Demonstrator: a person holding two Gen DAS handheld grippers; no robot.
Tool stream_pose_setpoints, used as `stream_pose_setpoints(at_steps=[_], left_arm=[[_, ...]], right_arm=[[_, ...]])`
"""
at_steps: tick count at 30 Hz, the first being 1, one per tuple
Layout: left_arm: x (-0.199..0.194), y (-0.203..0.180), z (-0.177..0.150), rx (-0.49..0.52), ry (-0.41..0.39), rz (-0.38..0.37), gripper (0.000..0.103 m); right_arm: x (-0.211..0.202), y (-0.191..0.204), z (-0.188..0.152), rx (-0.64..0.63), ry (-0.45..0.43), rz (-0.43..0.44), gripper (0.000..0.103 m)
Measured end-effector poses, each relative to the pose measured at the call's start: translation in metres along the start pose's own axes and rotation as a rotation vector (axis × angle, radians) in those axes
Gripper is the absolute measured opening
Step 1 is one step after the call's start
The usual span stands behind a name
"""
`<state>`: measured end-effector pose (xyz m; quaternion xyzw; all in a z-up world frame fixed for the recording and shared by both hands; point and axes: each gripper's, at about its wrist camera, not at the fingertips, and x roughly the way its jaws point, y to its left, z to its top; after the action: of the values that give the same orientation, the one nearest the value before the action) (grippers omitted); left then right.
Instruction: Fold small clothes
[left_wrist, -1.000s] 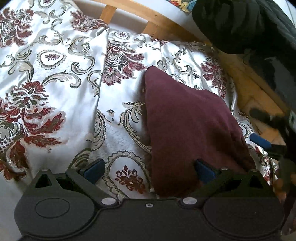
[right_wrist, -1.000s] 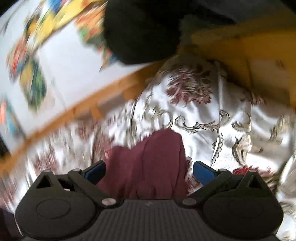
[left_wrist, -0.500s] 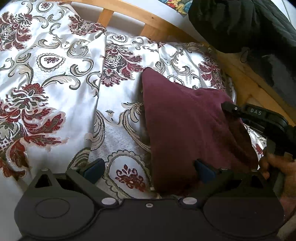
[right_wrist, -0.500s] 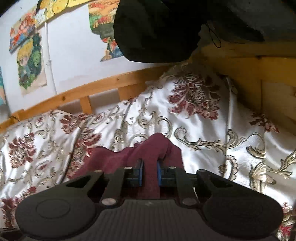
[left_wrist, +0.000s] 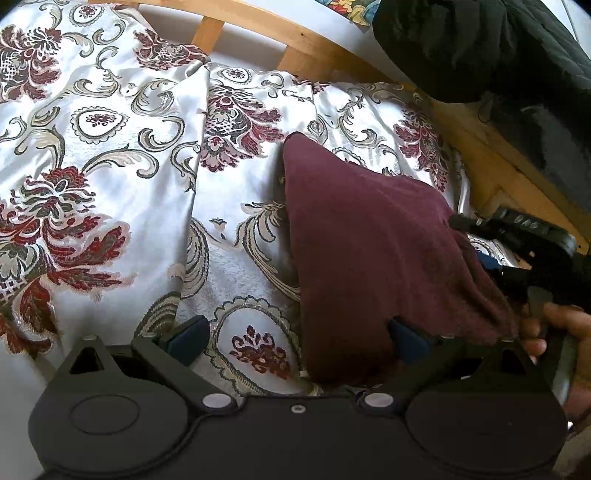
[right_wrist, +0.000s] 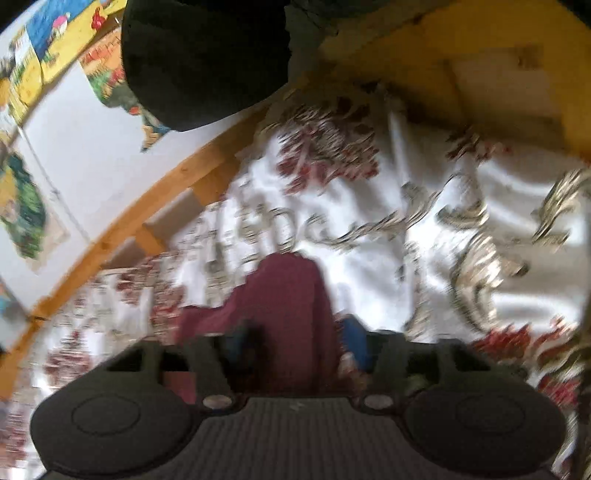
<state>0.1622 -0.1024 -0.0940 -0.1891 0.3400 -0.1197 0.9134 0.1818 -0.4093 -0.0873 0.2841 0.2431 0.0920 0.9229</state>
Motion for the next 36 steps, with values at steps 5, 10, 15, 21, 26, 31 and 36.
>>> stream_pose_setpoints(at_steps=[5, 10, 15, 21, 26, 31, 36], left_arm=[[0.000, 0.003, 0.001, -0.008, 0.008, -0.012, 0.102], [0.001, 0.004, 0.001, -0.005, 0.012, -0.017, 0.102], [-0.001, 0.006, 0.002, 0.004, 0.023, -0.040, 0.102], [-0.002, 0.006, 0.000, 0.012, 0.023, -0.044, 0.102], [-0.002, 0.005, 0.000, 0.012, 0.022, -0.043, 0.102], [-0.002, 0.004, -0.001, 0.014, 0.019, -0.039, 0.102], [-0.003, 0.005, -0.001, 0.014, 0.015, -0.037, 0.102]], right_arm=[[-0.002, 0.010, -0.004, -0.057, 0.073, 0.048, 0.089], [0.010, 0.028, -0.021, -0.253, 0.107, -0.099, 0.080], [0.002, 0.012, -0.016, -0.122, 0.130, -0.029, 0.060], [0.001, -0.005, -0.013, 0.001, 0.151, 0.031, 0.052], [0.000, -0.016, -0.010, 0.095, 0.157, 0.072, 0.047], [0.000, -0.027, -0.011, 0.190, 0.154, 0.116, 0.046], [0.001, -0.040, -0.015, 0.306, 0.129, 0.164, 0.050]])
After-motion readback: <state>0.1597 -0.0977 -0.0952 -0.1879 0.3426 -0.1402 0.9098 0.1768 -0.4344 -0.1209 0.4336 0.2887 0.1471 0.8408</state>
